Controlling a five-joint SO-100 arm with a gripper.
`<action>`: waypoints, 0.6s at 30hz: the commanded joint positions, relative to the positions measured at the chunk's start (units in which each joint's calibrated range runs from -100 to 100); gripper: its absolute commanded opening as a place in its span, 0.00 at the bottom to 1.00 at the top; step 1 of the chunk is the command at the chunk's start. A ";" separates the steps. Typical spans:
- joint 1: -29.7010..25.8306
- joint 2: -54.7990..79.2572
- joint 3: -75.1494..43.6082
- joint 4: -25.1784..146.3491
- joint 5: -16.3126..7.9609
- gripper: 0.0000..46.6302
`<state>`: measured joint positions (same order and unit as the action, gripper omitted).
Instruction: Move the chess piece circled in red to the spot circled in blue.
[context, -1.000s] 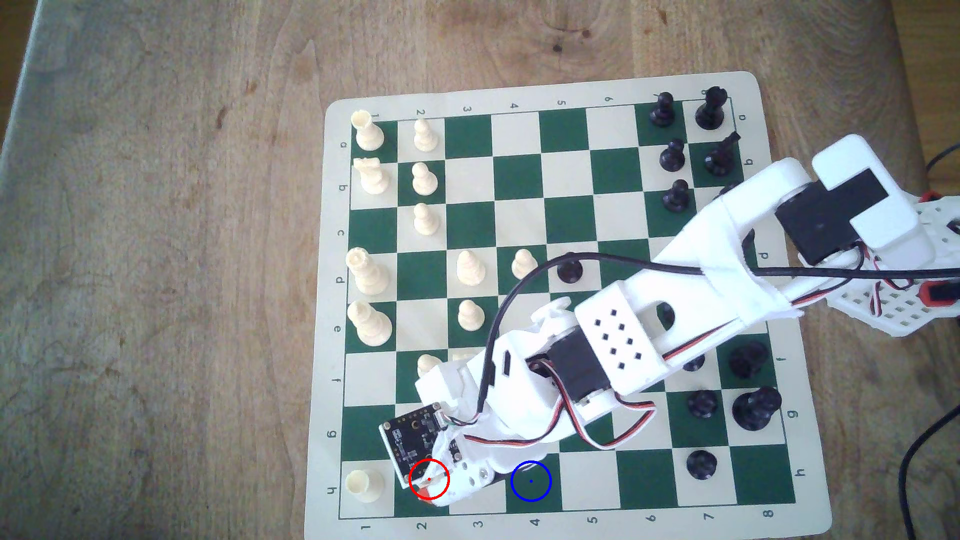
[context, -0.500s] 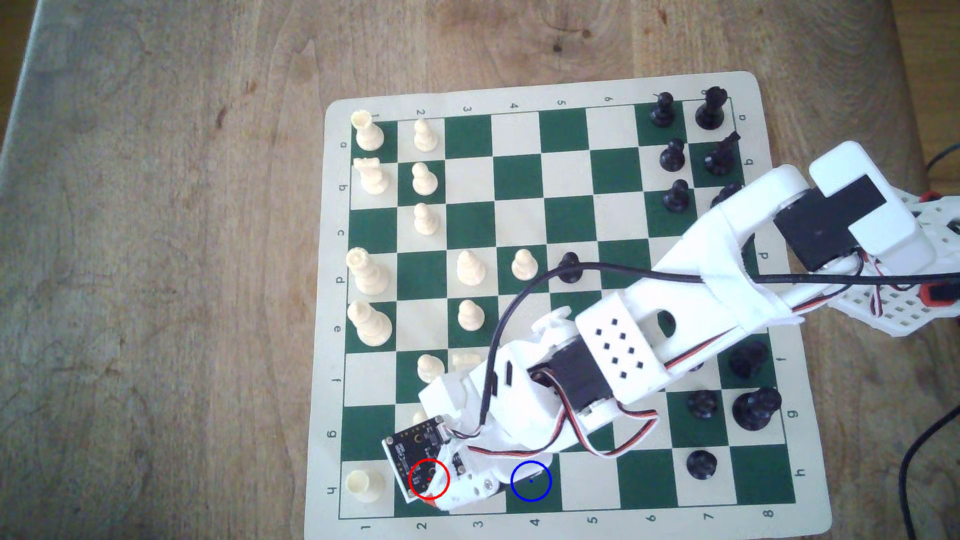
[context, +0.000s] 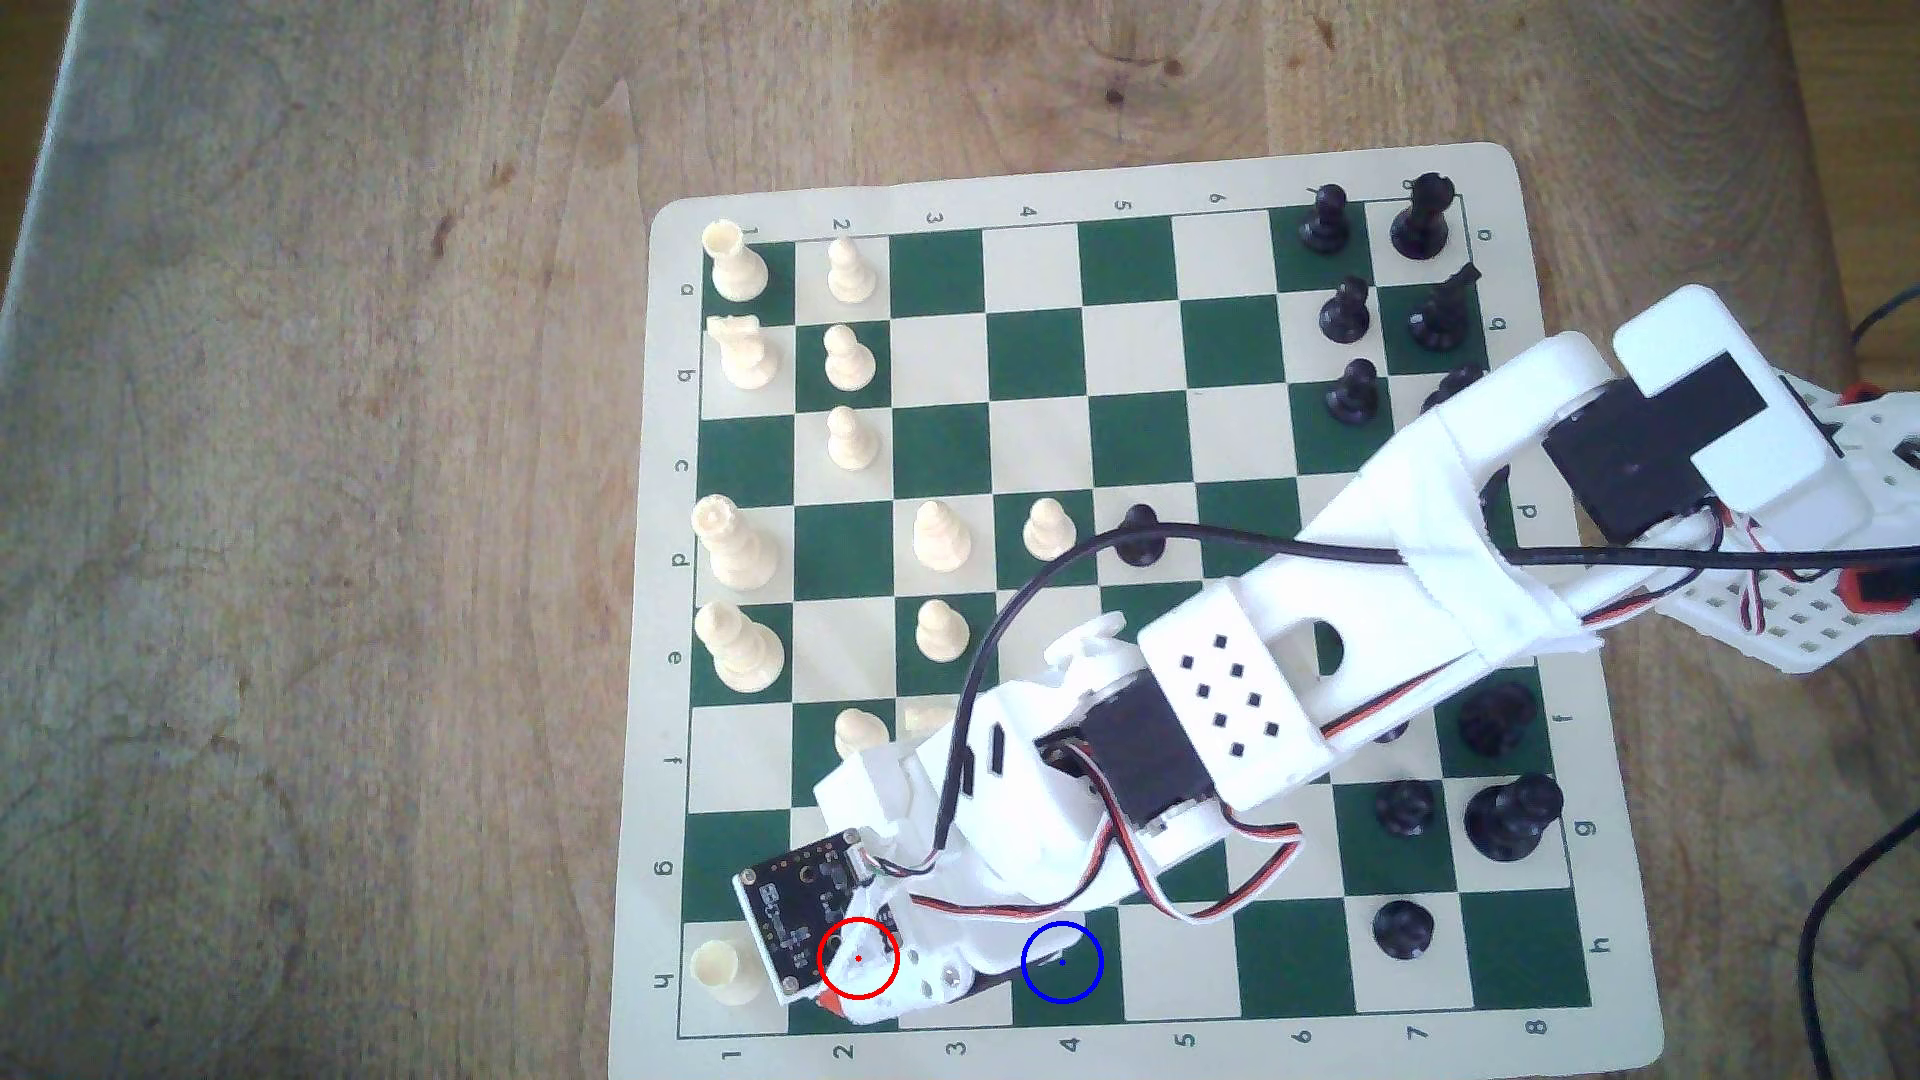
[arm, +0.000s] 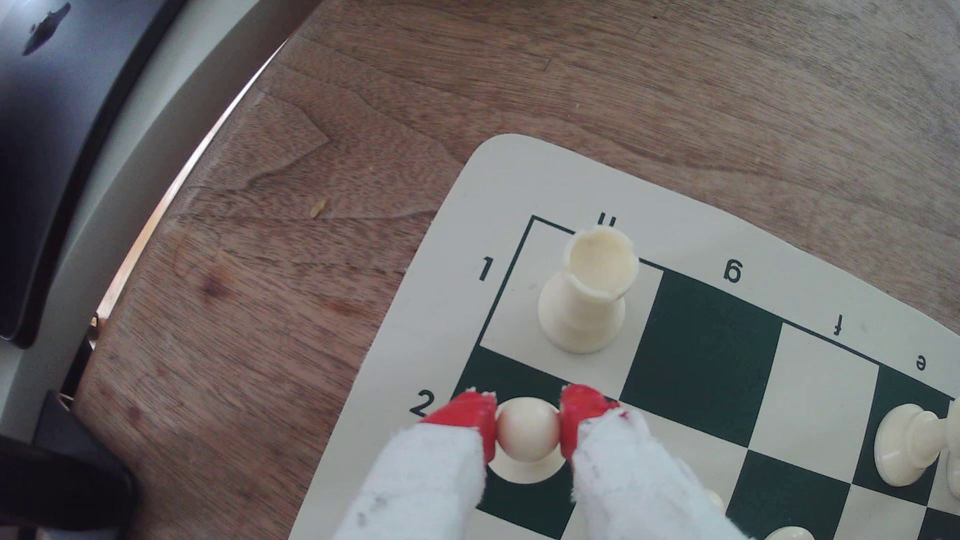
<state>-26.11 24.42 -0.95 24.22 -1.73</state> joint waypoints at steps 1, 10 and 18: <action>-0.45 -8.63 -1.23 0.76 -0.29 0.01; -2.48 -26.89 23.52 -2.60 -0.29 0.01; -5.30 -34.36 36.67 -6.70 -0.88 0.01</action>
<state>-30.68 -2.22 34.21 19.92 -2.22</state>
